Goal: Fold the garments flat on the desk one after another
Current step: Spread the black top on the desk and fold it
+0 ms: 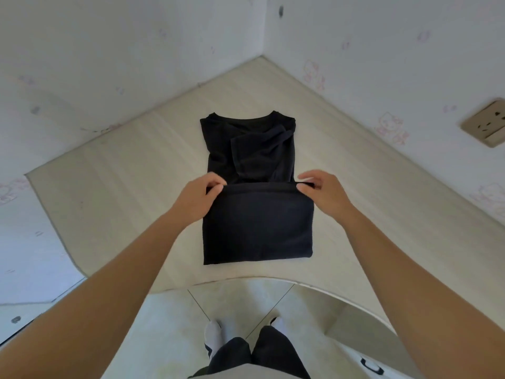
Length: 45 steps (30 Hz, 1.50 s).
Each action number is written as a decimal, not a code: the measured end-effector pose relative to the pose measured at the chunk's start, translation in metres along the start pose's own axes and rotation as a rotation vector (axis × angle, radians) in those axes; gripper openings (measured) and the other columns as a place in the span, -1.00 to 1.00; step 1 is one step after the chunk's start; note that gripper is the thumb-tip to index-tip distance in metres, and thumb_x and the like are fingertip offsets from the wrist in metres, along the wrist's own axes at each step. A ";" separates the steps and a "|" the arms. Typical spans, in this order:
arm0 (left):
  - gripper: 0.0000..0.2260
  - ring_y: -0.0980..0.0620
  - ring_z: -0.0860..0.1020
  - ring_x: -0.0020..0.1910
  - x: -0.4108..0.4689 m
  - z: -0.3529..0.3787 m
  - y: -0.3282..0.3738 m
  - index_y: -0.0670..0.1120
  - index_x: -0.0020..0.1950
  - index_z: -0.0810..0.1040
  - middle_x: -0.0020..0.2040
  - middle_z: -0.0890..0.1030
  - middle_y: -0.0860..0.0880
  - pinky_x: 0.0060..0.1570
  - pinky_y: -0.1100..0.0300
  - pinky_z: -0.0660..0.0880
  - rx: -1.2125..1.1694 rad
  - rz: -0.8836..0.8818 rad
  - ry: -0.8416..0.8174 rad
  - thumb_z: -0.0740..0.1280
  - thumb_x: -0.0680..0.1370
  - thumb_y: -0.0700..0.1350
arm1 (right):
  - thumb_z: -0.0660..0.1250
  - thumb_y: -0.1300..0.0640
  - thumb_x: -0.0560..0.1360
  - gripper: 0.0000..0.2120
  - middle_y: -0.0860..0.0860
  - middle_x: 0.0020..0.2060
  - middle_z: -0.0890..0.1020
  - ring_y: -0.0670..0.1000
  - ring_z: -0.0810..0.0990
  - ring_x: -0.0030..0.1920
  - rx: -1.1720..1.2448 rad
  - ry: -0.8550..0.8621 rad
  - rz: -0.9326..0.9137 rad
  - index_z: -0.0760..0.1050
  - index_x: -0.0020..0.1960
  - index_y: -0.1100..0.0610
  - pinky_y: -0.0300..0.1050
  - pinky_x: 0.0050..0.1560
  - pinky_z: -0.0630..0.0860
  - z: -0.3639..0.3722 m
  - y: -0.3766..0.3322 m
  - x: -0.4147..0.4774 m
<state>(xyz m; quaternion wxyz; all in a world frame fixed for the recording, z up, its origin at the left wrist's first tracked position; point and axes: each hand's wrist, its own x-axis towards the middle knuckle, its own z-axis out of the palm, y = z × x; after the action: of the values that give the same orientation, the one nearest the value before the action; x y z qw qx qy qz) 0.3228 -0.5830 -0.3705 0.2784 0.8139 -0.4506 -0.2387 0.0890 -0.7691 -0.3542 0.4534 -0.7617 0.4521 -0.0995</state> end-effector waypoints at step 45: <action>-0.88 0.25 0.48 -0.42 -0.076 0.006 0.012 0.03 -0.21 0.60 -0.41 0.55 0.15 -0.36 0.44 0.35 -0.078 -0.217 -0.369 0.41 0.51 -0.01 | 0.27 0.31 0.44 -0.78 -0.01 -0.46 0.51 -0.09 0.38 -0.46 -0.021 -0.094 0.013 0.56 -0.29 0.07 -0.23 -0.38 0.29 -0.013 0.043 -0.074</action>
<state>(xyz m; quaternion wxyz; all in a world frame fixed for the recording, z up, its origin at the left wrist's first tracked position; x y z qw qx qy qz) 0.2757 -0.5240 -0.3563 0.1953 0.7888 -0.3940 -0.4293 0.0138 -0.7271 -0.3615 0.4667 -0.7674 0.4362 -0.0561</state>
